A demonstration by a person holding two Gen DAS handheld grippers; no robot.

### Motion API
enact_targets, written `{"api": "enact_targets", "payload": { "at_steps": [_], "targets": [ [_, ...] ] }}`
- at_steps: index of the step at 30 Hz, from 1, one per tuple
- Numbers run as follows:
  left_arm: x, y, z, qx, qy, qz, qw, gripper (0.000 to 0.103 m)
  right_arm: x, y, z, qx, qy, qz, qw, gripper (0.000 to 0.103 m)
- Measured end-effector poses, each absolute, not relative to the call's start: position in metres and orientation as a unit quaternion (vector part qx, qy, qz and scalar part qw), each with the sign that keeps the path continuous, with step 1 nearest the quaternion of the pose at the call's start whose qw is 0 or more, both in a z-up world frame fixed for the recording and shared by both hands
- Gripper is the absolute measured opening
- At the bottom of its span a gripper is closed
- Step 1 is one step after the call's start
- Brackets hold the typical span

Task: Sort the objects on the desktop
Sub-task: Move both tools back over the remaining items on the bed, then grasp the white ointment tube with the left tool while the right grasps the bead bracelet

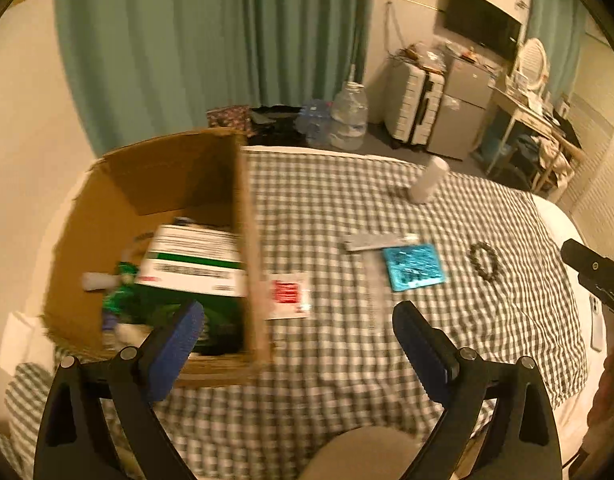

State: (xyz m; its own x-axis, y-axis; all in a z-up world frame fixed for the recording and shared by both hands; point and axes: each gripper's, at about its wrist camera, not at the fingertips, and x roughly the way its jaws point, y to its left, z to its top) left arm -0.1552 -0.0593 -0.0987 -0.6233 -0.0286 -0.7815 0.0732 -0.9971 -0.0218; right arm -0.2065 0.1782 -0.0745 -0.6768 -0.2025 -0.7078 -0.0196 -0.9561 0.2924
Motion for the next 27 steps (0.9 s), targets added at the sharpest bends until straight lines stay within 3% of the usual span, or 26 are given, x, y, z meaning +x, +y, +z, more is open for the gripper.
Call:
{"api": "enact_targets", "payload": {
  "at_steps": [10, 15, 27],
  "targets": [
    [-0.226, 0.019, -0.156, 0.464, -0.025, -0.885, 0.029, 0.098, -0.218, 0.251, -0.132, 0.393, -0.141, -0.909, -0.007, 0.096],
    [-0.278, 0.033, -0.191, 0.481, 0.001, -0.876, 0.041, 0.098, -0.265, 0.271, -0.173, 0.425, -0.138, -0.894, -0.021, 0.096],
    [-0.344, 0.053, -0.265, 0.488, -0.082, -0.869, -0.003, 0.098, -0.360, 0.256, -0.259, 0.506, -0.103, -0.856, -0.004, 0.095]
  ]
}}
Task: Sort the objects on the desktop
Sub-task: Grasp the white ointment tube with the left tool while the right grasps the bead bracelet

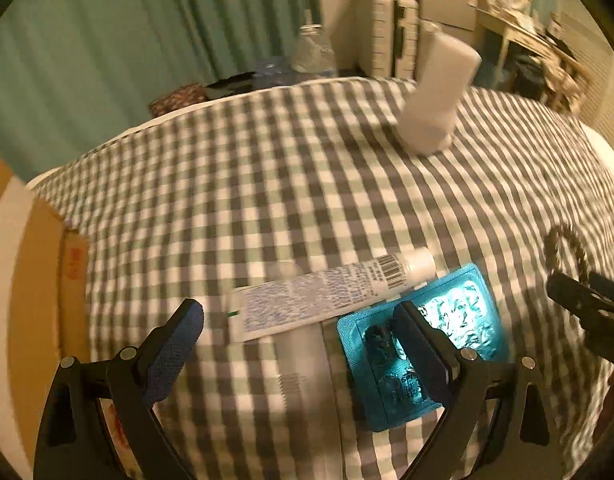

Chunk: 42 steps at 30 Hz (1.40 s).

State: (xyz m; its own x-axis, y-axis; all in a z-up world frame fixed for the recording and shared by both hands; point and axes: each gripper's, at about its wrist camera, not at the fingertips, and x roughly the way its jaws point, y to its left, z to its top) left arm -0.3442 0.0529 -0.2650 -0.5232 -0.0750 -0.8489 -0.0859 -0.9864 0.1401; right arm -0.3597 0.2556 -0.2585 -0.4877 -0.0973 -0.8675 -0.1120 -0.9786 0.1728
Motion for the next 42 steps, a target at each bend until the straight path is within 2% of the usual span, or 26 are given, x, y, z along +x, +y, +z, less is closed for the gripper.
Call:
{"api": "enact_targets", "payload": {
  "at_steps": [3, 5, 6, 7, 8, 9, 10, 11, 12, 13, 17, 18, 22, 36, 37, 39, 42],
  "targets": [
    [-0.352, 0.054, -0.271, -0.478, 0.092, 0.874, -0.006, 0.099, -0.362, 0.240, -0.266, -0.510, 0.030, 0.860, 0.008, 0.095],
    [-0.365, 0.053, -0.275, -0.491, 0.086, 0.867, -0.007, 0.099, -0.359, 0.239, -0.266, -0.503, 0.024, 0.864, 0.013, 0.093],
    [-0.369, 0.053, -0.277, -0.495, 0.085, 0.865, -0.006, 0.099, -0.357, 0.241, -0.266, -0.500, 0.029, 0.865, 0.016, 0.088],
    [-0.372, 0.054, -0.279, -0.501, 0.088, 0.861, -0.001, 0.095, -0.356, 0.243, -0.265, -0.496, 0.031, 0.868, 0.020, 0.080],
    [-0.376, 0.056, -0.280, -0.509, 0.086, 0.857, 0.013, 0.082, -0.353, 0.246, -0.264, -0.493, 0.030, 0.869, 0.023, 0.074],
    [-0.377, 0.057, -0.279, -0.513, 0.078, 0.854, 0.027, 0.074, -0.351, 0.249, -0.262, -0.489, 0.025, 0.871, 0.030, 0.062],
    [-0.376, 0.058, -0.276, -0.515, 0.070, 0.853, 0.038, 0.053, -0.350, 0.250, -0.262, -0.488, 0.020, 0.872, 0.033, 0.051],
    [-0.375, 0.061, -0.274, -0.515, 0.078, 0.852, 0.043, 0.032, -0.347, 0.252, -0.261, -0.487, 0.017, 0.872, 0.036, 0.047],
    [-0.374, 0.065, -0.273, -0.515, 0.093, 0.851, 0.046, 0.024, -0.345, 0.255, -0.260, -0.485, 0.020, 0.873, 0.037, 0.039],
    [-0.373, 0.069, -0.272, -0.515, 0.110, 0.848, 0.050, 0.020, -0.342, 0.259, -0.259, -0.483, 0.029, 0.874, 0.035, 0.028],
    [-0.365, 0.068, -0.263, -0.511, 0.108, 0.851, 0.053, 0.020, -0.333, 0.276, -0.256, -0.484, 0.058, 0.873, 0.025, 0.020],
    [-0.363, 0.066, -0.259, -0.511, 0.100, 0.852, 0.054, 0.020, -0.331, 0.277, -0.256, -0.485, 0.061, 0.872, 0.020, 0.012],
    [-0.350, 0.057, -0.235, -0.500, 0.083, 0.860, 0.054, 0.020, -0.308, 0.295, -0.246, -0.474, 0.115, 0.873, 0.010, 0.011],
    [-0.273, 0.029, -0.146, -0.465, 0.039, 0.880, 0.083, 0.017, -0.250, 0.281, -0.163, -0.423, 0.130, 0.897, -0.010, 0.011],
    [-0.267, 0.027, -0.142, -0.462, 0.039, 0.882, 0.082, 0.016, -0.248, 0.278, -0.156, -0.419, 0.128, 0.899, -0.011, 0.011],
    [-0.254, 0.024, -0.134, -0.456, 0.033, 0.885, 0.082, 0.003, -0.240, 0.273, -0.145, -0.411, 0.124, 0.903, -0.014, 0.011],
    [-0.241, 0.021, -0.129, -0.458, 0.022, 0.885, 0.083, 0.002, -0.232, 0.262, -0.131, -0.401, 0.115, 0.908, -0.018, 0.011]
  ]
}}
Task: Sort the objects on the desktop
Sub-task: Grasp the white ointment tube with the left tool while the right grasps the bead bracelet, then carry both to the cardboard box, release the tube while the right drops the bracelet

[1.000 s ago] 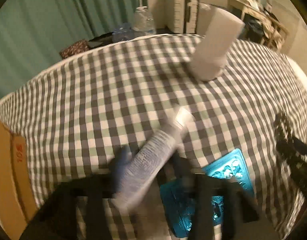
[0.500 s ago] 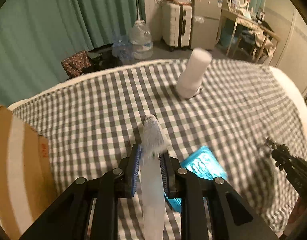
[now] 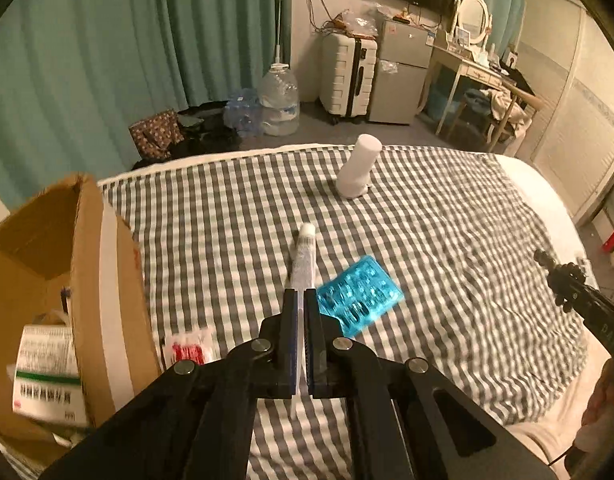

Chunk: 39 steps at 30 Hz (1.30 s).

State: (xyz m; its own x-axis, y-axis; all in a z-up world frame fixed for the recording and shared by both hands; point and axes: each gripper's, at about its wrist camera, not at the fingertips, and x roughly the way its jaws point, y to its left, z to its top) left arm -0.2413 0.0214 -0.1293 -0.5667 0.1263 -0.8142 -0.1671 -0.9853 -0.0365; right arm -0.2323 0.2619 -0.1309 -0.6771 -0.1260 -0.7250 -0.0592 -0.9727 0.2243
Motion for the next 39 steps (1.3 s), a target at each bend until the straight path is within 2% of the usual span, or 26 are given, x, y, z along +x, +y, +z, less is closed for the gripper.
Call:
{"api": "enact_targets", "payload": {
  "at_steps": [4, 7, 12, 16, 19, 22, 29, 34, 39],
  "targets": [
    [-0.229, 0.020, -0.139, -0.448, 0.043, 0.889, 0.082, 0.002, -0.218, 0.256, -0.120, 0.394, -0.112, -0.912, 0.026, 0.011],
    [-0.228, 0.014, -0.163, -0.469, 0.023, 0.879, 0.081, 0.003, -0.215, 0.252, -0.121, 0.397, -0.107, -0.911, 0.029, 0.011],
    [-0.230, 0.017, -0.204, -0.509, 0.033, 0.857, 0.068, 0.003, -0.217, 0.260, -0.128, 0.404, -0.121, -0.907, 0.028, 0.011],
    [-0.227, 0.022, -0.210, -0.496, 0.044, 0.863, 0.083, 0.002, -0.218, 0.266, -0.133, 0.407, -0.127, -0.904, 0.025, 0.011],
    [-0.225, 0.028, -0.196, -0.485, 0.063, 0.868, 0.087, 0.002, -0.219, 0.268, -0.133, 0.409, -0.130, -0.903, 0.023, 0.011],
    [-0.220, 0.024, -0.169, -0.463, 0.050, 0.880, 0.095, 0.002, -0.218, 0.264, -0.124, 0.406, -0.125, -0.905, 0.027, 0.011],
    [-0.201, -0.014, -0.071, -0.411, 0.017, 0.908, 0.084, 0.002, -0.208, 0.220, -0.071, 0.372, -0.099, -0.920, 0.079, 0.011],
    [-0.192, -0.057, -0.016, -0.374, 0.040, 0.926, 0.041, 0.003, -0.200, 0.146, -0.017, 0.338, -0.090, -0.917, 0.193, 0.012],
    [-0.187, -0.132, -0.011, -0.380, 0.005, 0.925, 0.002, 0.003, -0.203, 0.041, 0.010, 0.332, -0.051, -0.892, 0.303, 0.012]
  ]
}}
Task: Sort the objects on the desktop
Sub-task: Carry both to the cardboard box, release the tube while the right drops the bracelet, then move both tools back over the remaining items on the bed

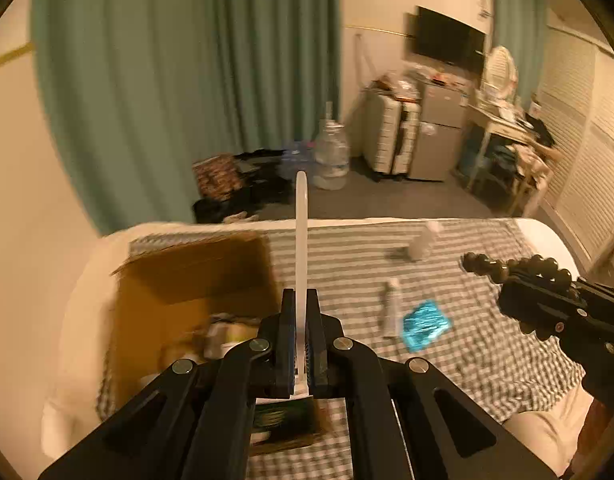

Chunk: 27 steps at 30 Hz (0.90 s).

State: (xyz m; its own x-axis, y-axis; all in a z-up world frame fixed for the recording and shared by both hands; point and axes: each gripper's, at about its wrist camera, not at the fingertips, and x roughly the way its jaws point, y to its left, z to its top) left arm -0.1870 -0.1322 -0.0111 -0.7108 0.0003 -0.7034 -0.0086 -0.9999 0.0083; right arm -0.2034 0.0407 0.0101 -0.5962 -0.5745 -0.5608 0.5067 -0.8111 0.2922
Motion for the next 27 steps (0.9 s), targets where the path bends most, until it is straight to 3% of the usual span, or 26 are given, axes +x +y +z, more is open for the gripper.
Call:
{"api": "enact_targets", "payload": {
  "at_steps": [8, 10, 11, 12, 13, 14, 15, 22, 27],
  "targets": [
    [-0.181, -0.228, -0.074, -0.428, -0.049, 0.900, -0.072, 0.003, -0.238, -0.094, -0.010, 0.383, -0.020, -0.839, 0.385, 0.012],
    [-0.183, -0.237, -0.082, -0.434, -0.060, 0.896, -0.081, 0.011, -0.248, -0.113, -0.017, 0.389, -0.022, -0.836, 0.387, 0.012],
    [-0.187, -0.241, -0.086, -0.437, -0.062, 0.893, -0.089, 0.030, -0.253, -0.119, -0.019, 0.390, -0.028, -0.838, 0.381, 0.014],
    [-0.188, -0.243, -0.089, -0.441, -0.063, 0.890, -0.099, 0.048, -0.260, -0.125, -0.024, 0.392, -0.031, -0.843, 0.366, 0.036],
    [-0.188, -0.244, -0.091, -0.442, -0.064, 0.888, -0.112, 0.084, -0.264, -0.127, -0.027, 0.396, -0.034, -0.843, 0.363, 0.074],
    [-0.185, -0.247, -0.092, -0.434, -0.066, 0.889, -0.130, 0.099, -0.270, -0.127, -0.030, 0.399, -0.040, -0.845, 0.354, 0.087],
    [-0.180, -0.250, -0.091, -0.413, -0.071, 0.896, -0.143, 0.099, -0.274, -0.122, -0.033, 0.397, -0.054, -0.852, 0.337, 0.091],
    [-0.182, -0.228, -0.103, -0.419, -0.074, 0.897, -0.116, 0.100, -0.286, -0.069, -0.036, 0.390, -0.100, -0.869, 0.289, 0.091],
    [-0.183, -0.148, -0.104, -0.403, -0.070, 0.912, -0.017, 0.101, -0.272, 0.007, -0.048, 0.384, -0.142, -0.883, 0.232, 0.091]
  ]
}}
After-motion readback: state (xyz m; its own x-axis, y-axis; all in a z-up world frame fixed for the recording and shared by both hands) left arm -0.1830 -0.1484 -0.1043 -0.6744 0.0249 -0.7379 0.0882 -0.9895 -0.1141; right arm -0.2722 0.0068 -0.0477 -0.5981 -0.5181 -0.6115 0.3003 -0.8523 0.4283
